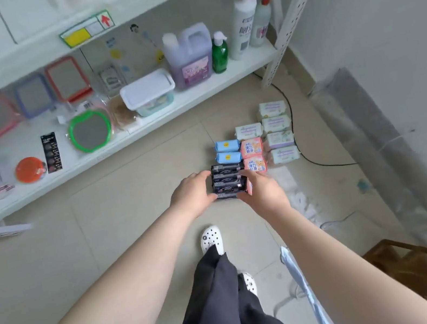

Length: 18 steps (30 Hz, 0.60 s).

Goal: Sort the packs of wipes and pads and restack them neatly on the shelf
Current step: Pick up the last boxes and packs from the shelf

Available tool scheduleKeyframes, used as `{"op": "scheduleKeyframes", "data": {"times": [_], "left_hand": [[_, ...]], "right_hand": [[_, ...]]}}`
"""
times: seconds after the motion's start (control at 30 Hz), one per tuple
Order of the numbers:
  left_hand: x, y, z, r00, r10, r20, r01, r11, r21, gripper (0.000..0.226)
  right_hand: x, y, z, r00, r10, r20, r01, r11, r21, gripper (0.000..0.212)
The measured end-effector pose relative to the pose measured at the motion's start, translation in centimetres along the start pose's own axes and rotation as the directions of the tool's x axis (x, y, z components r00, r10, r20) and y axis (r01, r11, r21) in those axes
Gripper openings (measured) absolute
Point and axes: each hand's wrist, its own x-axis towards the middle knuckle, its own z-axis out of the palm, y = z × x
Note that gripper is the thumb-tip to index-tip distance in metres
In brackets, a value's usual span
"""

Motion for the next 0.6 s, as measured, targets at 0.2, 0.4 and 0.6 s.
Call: {"op": "scheduleKeyframes", "data": {"times": [0.2,0.4,0.6], "left_hand": [[-9.8,-0.4,-4.0,0.993,0.001,-0.118,0.004,0.999,0.036,0.066],[-17.6,-4.1,-8.7,0.967,-0.039,-0.253,0.047,0.999,0.026,0.066],[-21.9,-9.4,-15.7,0.913,-0.084,-0.4,0.08,0.996,-0.026,0.066]], "right_hand": [[-7.4,-5.7,-2.9,0.989,-0.15,0.012,0.149,0.966,-0.213,0.055],[-12.2,-12.7,-4.5,0.954,-0.298,0.028,0.289,0.893,-0.346,0.061],[-14.0,-22.1,-4.8,0.897,-0.441,-0.008,0.394,0.811,-0.433,0.061]]}}
